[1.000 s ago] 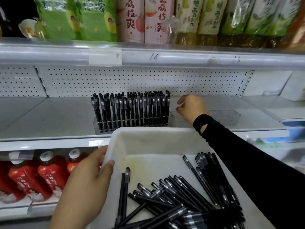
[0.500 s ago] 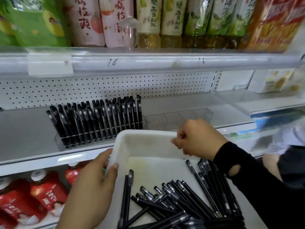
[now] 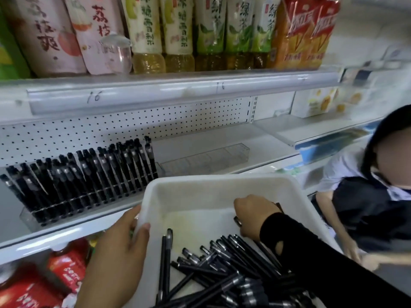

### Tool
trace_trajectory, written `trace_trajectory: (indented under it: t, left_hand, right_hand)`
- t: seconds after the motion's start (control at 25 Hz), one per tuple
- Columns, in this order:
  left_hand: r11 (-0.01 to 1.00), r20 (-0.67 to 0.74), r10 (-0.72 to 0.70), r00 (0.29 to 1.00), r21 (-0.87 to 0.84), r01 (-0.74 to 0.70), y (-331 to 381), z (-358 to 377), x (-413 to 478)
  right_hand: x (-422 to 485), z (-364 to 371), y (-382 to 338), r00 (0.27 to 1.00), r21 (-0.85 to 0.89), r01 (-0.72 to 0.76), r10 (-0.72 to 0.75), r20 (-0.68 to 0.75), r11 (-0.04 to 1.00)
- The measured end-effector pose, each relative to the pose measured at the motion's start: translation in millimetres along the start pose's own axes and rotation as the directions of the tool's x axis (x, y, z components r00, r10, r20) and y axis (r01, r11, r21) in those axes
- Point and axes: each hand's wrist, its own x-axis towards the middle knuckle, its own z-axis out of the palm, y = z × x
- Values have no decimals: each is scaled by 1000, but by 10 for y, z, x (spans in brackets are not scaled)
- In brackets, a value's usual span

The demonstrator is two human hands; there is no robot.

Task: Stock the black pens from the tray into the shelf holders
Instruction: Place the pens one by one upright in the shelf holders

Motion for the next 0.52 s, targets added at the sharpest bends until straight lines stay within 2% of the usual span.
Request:
trace_trajectory:
  t: [0.12, 0.2, 0.36, 0.44, 0.52]
  left_hand:
    - [1000, -17, 14, 1000, 17, -14, 23, -42, -103]
    - [999, -27, 7, 1000, 43, -6, 27, -90, -178]
    - [997, -121, 44, 992, 65, -37, 2, -230, -160]
    - [998, -103, 51, 993, 41, -47, 52, -291, -100]
    - [999, -67, 38, 997, 36, -35, 18, -286, -33]
  right_hand:
    - [-116, -9, -16, 1000, 76, 9, -7, -26, 997]
    - [-187, -49, -16, 996, 153, 1, 13, -91, 988]
    - [-208, -19, -114, 978, 276, -31, 87, -191, 961]
    - [-175, -35, -146, 970, 328, -26, 103, -219, 944]
    - [-122, -104, -169, 977, 455, 30, 71, -202, 890]
